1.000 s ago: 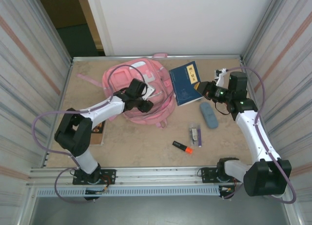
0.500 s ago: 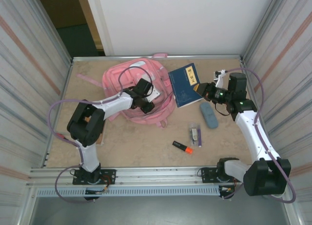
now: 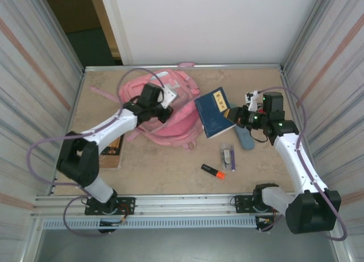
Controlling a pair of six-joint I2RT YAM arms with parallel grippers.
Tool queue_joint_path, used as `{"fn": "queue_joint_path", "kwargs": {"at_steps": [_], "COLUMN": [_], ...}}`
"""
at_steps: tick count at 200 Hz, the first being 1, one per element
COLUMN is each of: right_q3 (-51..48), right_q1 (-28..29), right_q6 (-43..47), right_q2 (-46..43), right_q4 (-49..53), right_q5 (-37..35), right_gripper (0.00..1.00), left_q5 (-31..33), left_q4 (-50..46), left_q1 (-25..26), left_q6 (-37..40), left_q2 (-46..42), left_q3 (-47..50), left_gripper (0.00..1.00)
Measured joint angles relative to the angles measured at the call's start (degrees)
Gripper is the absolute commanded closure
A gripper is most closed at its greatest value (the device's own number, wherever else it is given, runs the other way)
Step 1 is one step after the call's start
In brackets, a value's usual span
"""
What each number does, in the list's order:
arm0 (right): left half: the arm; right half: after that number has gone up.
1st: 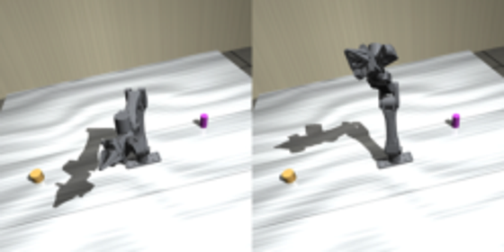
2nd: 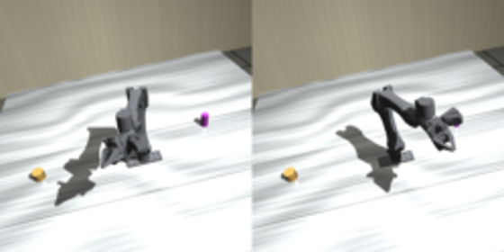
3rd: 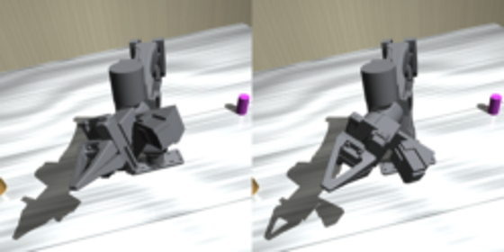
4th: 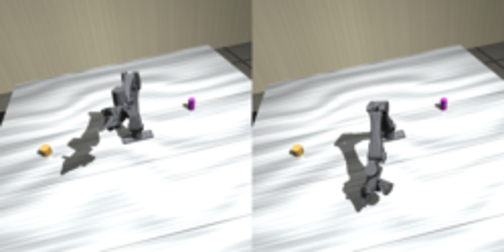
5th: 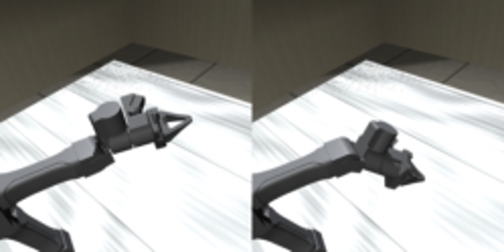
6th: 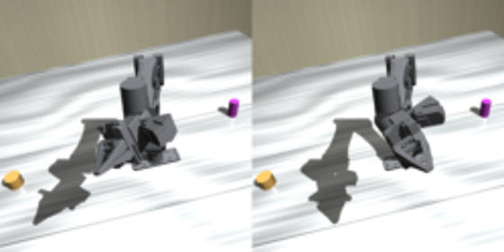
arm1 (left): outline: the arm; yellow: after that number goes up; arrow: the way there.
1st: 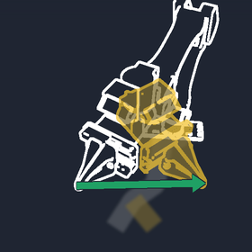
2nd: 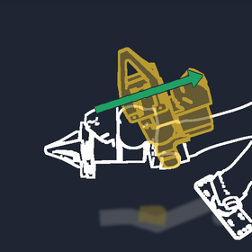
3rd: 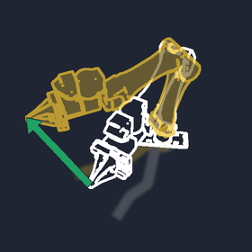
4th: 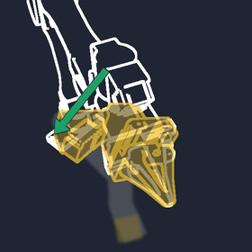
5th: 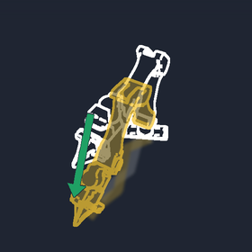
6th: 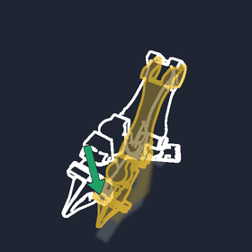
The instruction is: Pack the student bag
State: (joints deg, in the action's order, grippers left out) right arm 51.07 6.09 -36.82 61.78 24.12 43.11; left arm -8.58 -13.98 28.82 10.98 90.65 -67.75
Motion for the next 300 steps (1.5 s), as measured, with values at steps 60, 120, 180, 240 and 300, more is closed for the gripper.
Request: {"fn": "queue_joint_path", "kwargs": {"at_steps": [60,120,180,240,300], "right_q3": [-5.03,4.26,20.55,33.38,18.67], "right_q1": [5.68,15.85,17.90,20.65,18.14], "right_q6": [-2.93,-10.67,-17.75,-21.35,-16.04], "right_q2": [0.92,26.53,47.74,62.40,48.24], "right_q4": [-1.20,-16.28,-30.77,-35.71,-34.18], "right_q5": [1.90,-1.84,-4.83,-10.54,-13.44], "right_gripper": [1.00,1.00,1.00,0.53,0.45], "left_q5": [-5.20,-12.59,-16.22,-17.84,-17.75], "left_q4": [1.99,2.23,2.25,2.27,2.93], "left_q1": [-4.04,-7.69,-8.96,-9.38,-9.49], "left_q6": [-4.63,-6.84,-8.81,-10.01,-10.75], "left_q2": [-2.89,-2.89,-2.89,-2.91,-2.93], "left_q3": [-0.39,-1.07,-2.64,-2.89,-2.84], "left_gripper": [1.00,1.00,1.00,1.00,1.00]}}
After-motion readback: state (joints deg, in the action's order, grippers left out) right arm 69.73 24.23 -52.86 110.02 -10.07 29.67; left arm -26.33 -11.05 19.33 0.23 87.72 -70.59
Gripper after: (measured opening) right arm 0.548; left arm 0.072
